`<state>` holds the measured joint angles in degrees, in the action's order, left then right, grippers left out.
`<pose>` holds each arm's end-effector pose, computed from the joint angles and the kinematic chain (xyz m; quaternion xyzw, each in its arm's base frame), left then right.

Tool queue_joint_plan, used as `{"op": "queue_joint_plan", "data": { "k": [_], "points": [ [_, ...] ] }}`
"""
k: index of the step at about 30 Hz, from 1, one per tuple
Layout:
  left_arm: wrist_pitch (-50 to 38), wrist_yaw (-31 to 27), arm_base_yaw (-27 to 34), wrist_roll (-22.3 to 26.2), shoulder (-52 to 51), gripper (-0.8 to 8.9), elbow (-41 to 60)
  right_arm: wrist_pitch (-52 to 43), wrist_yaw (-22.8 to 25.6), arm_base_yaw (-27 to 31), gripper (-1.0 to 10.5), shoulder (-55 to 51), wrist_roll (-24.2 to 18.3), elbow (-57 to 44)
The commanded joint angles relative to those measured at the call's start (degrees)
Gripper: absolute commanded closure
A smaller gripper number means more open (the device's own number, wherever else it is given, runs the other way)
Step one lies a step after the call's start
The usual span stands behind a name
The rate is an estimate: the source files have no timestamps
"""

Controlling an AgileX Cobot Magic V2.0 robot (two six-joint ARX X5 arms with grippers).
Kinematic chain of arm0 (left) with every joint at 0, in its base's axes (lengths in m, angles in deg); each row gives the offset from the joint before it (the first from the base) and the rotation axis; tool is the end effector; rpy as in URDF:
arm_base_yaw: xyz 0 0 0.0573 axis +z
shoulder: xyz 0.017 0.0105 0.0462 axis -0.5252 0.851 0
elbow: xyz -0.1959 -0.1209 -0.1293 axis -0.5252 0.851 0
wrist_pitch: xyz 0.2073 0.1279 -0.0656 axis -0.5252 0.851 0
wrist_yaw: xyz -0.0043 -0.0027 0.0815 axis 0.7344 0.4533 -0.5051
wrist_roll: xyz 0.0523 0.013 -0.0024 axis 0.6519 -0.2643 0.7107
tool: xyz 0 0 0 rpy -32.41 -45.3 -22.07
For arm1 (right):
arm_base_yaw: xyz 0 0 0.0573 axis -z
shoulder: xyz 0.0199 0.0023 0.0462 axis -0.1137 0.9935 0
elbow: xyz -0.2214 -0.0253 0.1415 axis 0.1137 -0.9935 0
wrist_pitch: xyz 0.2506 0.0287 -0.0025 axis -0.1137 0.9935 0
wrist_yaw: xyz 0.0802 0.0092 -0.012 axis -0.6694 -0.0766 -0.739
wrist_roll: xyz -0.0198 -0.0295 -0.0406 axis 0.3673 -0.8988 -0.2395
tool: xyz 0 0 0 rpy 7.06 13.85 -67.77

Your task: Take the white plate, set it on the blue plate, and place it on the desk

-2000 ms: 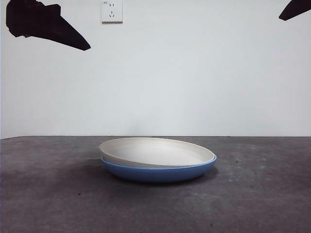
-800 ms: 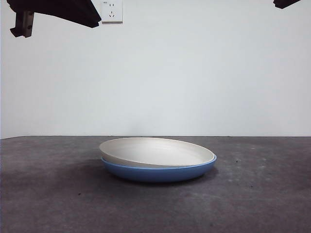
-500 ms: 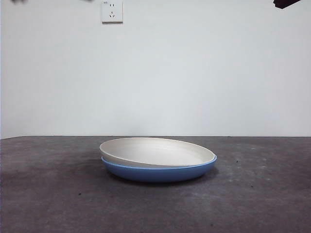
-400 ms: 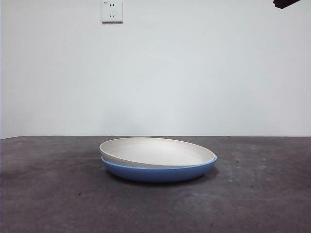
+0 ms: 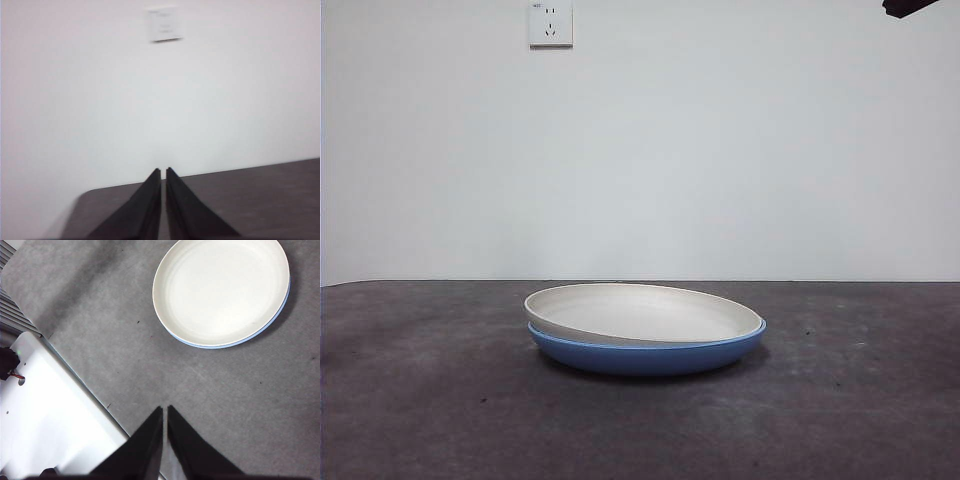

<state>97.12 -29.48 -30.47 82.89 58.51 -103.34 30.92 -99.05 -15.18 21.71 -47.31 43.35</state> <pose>0.1043 -0.0004 0.3699 0.0590 -0.0660 -0.0301 0.9956 0.1417 0.0721 0.3353 0.0324 0.4350 0.3910 0.8105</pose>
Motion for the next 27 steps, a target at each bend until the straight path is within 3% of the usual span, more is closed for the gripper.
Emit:
{"op": "queue_joint_plan", "data": {
  "k": [1,15,27],
  "points": [
    [-2.43,-1.51,1.55,0.68,-4.59,7.95,6.82,-0.42,-0.17,-0.28,9.4,0.46,-0.7,1.16],
    [-3.76,-1.68,3.08,0.2,-23.69,7.95,33.66,-0.42,-0.17,-0.28,9.4,0.44,-0.7,1.16],
    [-0.42,-1.68,3.06,0.02,-29.03,7.95,42.42,-0.42,-0.17,-0.28,9.4,0.44,-0.68,1.16]
  ]
}}
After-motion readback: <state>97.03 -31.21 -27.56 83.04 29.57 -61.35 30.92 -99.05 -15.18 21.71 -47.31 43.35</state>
